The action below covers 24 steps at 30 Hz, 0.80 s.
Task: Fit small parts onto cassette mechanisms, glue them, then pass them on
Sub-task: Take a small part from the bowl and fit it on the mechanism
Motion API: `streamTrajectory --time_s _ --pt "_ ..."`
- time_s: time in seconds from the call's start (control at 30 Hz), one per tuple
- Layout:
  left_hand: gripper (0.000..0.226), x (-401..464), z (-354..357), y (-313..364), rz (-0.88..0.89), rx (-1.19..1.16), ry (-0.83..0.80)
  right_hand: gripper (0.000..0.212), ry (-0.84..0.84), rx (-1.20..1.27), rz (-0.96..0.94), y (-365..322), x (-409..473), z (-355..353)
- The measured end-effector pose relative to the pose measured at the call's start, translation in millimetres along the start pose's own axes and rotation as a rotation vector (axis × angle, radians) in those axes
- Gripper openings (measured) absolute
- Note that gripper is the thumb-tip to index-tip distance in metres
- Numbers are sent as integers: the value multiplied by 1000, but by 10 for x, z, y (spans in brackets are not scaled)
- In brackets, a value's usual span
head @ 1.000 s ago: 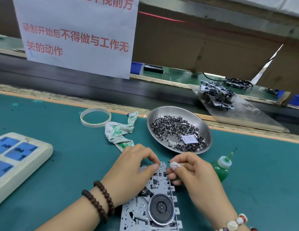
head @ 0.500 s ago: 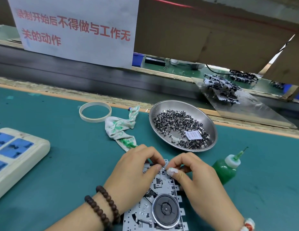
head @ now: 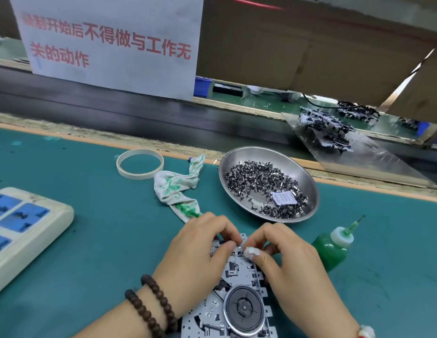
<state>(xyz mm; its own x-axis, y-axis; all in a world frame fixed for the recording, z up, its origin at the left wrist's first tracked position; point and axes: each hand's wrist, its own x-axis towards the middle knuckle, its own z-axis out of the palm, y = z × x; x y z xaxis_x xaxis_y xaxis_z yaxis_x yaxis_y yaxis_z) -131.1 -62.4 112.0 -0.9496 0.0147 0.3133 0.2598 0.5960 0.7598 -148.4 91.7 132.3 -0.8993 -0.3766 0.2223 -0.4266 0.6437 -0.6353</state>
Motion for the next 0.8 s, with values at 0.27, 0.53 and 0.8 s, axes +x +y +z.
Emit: streamTrajectory --time_s 0.27,0.53,0.8 --pt "9 -31 3 -9 -3 17 -42 27 -16 56 77 -4 10 4" --pt "8 -19 9 -32 -11 18 -32 24 -10 120 131 3 3 19" --pt "9 -19 7 -28 -28 18 -35 23 1 135 115 12 13 33"
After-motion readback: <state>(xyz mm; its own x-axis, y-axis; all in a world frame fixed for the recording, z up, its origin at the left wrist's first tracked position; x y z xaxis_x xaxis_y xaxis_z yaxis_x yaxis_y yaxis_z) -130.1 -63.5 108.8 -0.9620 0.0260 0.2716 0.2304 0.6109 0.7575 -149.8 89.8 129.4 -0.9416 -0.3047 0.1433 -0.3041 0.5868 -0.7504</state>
